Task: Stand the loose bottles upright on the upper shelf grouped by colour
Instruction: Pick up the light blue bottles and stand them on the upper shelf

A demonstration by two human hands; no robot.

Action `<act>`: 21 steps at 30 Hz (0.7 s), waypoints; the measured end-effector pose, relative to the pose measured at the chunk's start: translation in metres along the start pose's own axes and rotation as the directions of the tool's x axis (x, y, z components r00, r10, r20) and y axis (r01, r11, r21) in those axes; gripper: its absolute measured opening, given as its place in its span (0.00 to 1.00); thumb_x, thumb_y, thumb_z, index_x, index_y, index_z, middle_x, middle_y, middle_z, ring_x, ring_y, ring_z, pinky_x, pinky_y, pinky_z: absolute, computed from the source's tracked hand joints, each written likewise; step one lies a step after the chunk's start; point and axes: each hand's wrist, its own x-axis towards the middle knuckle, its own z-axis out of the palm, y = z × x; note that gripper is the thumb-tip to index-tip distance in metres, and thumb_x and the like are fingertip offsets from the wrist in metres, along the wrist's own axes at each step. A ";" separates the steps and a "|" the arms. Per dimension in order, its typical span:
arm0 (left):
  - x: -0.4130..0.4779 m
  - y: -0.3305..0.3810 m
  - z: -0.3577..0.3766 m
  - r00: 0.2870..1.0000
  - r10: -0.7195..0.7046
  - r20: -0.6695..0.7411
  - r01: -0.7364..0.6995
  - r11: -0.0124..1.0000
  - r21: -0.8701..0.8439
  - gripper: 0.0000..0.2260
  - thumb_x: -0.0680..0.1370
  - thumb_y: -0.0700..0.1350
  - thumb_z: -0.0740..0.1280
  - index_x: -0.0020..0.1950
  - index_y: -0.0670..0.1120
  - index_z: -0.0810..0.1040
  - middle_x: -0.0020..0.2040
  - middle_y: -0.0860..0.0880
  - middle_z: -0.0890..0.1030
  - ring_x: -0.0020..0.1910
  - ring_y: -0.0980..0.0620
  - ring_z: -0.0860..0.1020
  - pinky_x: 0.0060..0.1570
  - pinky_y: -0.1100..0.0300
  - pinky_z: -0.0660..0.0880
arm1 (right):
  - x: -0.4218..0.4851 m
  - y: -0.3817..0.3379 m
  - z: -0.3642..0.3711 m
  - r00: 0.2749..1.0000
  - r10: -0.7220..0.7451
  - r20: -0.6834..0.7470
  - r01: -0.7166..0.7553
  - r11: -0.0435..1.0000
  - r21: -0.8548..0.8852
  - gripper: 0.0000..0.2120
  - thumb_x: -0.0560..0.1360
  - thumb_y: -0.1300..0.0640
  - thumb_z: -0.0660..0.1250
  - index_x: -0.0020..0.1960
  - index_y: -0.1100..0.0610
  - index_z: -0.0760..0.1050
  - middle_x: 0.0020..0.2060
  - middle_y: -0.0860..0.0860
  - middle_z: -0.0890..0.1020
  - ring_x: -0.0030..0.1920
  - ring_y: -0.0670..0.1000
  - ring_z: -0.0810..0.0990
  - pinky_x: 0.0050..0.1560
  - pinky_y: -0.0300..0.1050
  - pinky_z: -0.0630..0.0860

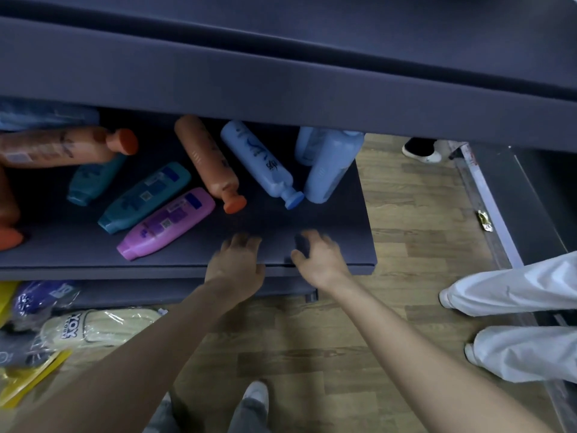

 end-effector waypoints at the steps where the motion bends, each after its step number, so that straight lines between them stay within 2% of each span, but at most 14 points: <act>1: 0.003 0.000 0.000 1.000 0.010 -0.014 -0.010 1.000 0.000 0.23 0.79 0.46 0.60 0.73 0.48 0.61 0.71 0.46 0.63 0.68 0.45 0.64 0.63 0.54 0.66 | 0.005 0.000 -0.001 1.000 -0.011 -0.008 0.011 1.000 -0.001 0.23 0.79 0.52 0.60 0.72 0.55 0.61 0.67 0.57 0.68 0.67 0.59 0.65 0.65 0.50 0.66; 5: 0.017 -0.005 0.001 0.999 0.012 -0.030 -0.012 1.000 -0.017 0.24 0.78 0.46 0.61 0.74 0.48 0.60 0.72 0.47 0.61 0.69 0.45 0.63 0.64 0.54 0.64 | 0.022 0.001 -0.003 0.998 -0.042 -0.044 0.041 0.999 -0.018 0.24 0.79 0.52 0.60 0.73 0.55 0.61 0.68 0.56 0.67 0.68 0.59 0.64 0.65 0.51 0.66; 9: 0.028 -0.009 0.002 0.998 0.005 -0.059 -0.008 0.999 -0.051 0.23 0.79 0.47 0.60 0.73 0.49 0.61 0.72 0.47 0.63 0.68 0.45 0.64 0.64 0.54 0.65 | 0.035 -0.002 -0.006 0.981 -0.119 -0.156 0.110 0.992 -0.065 0.22 0.79 0.54 0.60 0.71 0.57 0.63 0.67 0.57 0.68 0.66 0.59 0.66 0.63 0.52 0.68; 13: 0.032 -0.010 0.002 0.995 0.019 -0.095 -0.027 0.997 -0.074 0.21 0.79 0.47 0.60 0.73 0.50 0.62 0.71 0.48 0.64 0.69 0.46 0.65 0.63 0.54 0.65 | 0.048 -0.009 -0.004 0.942 -0.233 -0.241 0.211 0.971 -0.116 0.18 0.78 0.56 0.61 0.67 0.58 0.68 0.66 0.56 0.66 0.64 0.58 0.68 0.57 0.49 0.71; 16: 0.033 -0.013 0.002 0.993 0.039 -0.110 -0.046 0.997 -0.058 0.21 0.79 0.46 0.59 0.73 0.49 0.62 0.72 0.48 0.63 0.69 0.47 0.64 0.63 0.55 0.65 | 0.058 -0.015 -0.001 0.951 -0.245 -0.188 0.228 0.968 -0.107 0.21 0.78 0.55 0.62 0.70 0.56 0.65 0.70 0.55 0.60 0.67 0.59 0.64 0.59 0.47 0.68; 19: 0.034 -0.015 0.001 0.990 0.067 -0.124 -0.073 0.996 -0.044 0.22 0.79 0.46 0.60 0.73 0.49 0.62 0.72 0.48 0.63 0.70 0.47 0.63 0.63 0.56 0.64 | 0.067 -0.022 0.000 0.971 -0.229 -0.071 0.220 0.969 -0.116 0.26 0.78 0.54 0.62 0.74 0.52 0.59 0.74 0.55 0.53 0.71 0.60 0.56 0.67 0.51 0.64; 21: 0.033 -0.016 0.002 0.989 0.078 -0.124 -0.085 0.995 -0.048 0.22 0.79 0.45 0.60 0.73 0.49 0.62 0.72 0.48 0.63 0.70 0.47 0.62 0.64 0.56 0.63 | 0.074 -0.027 -0.001 0.979 -0.201 -0.017 0.196 0.968 -0.155 0.26 0.78 0.54 0.62 0.74 0.52 0.59 0.74 0.54 0.52 0.71 0.60 0.55 0.69 0.54 0.63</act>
